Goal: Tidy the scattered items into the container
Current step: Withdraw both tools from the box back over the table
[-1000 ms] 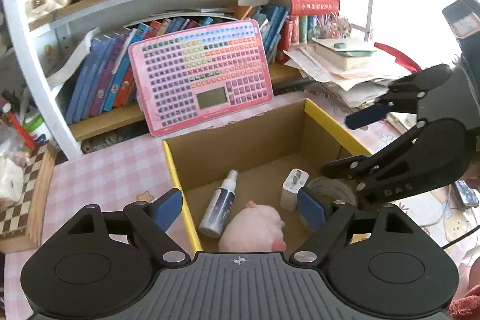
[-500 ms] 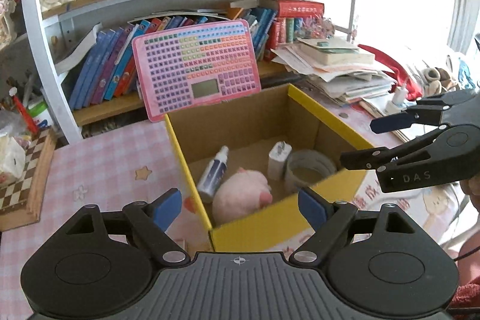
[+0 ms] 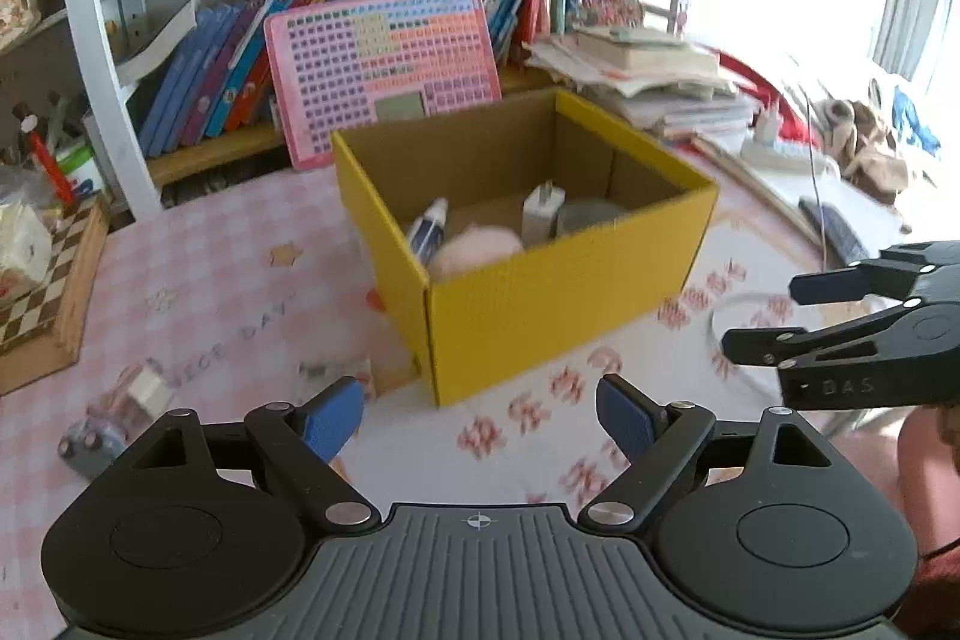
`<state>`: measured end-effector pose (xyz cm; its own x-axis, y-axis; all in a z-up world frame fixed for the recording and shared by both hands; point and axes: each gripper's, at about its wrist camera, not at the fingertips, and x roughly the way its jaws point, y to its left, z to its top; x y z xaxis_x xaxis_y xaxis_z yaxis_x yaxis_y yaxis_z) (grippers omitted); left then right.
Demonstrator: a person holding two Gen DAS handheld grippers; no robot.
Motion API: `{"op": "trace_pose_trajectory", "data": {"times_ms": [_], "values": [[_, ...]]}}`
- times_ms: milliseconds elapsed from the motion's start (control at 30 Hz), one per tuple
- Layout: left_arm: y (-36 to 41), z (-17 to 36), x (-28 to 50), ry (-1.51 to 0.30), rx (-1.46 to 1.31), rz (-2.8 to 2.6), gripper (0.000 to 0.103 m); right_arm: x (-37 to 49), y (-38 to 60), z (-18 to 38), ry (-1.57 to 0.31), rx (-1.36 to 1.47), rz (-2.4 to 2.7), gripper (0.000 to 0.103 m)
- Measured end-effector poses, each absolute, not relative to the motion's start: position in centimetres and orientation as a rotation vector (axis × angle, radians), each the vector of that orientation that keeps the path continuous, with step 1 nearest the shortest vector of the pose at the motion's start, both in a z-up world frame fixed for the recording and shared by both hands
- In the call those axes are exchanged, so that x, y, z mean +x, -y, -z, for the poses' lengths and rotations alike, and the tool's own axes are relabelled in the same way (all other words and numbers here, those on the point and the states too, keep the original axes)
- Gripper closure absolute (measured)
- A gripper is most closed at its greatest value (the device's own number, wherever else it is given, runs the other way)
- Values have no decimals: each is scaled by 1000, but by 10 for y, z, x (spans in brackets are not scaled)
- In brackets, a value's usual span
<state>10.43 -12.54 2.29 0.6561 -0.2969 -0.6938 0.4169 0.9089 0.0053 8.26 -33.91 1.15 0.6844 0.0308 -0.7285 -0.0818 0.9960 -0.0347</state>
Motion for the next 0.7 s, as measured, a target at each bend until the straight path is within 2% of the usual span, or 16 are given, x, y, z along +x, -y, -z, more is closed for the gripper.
{"op": "trace_pose_trajectory", "data": {"times_ms": [233, 700], "values": [[111, -4, 73, -807, 167, 403, 16, 51, 319, -4, -813, -62, -15, 35], [80, 1, 41, -826, 159, 412, 12, 11, 268, 5, -857, -115, -61, 16]]}}
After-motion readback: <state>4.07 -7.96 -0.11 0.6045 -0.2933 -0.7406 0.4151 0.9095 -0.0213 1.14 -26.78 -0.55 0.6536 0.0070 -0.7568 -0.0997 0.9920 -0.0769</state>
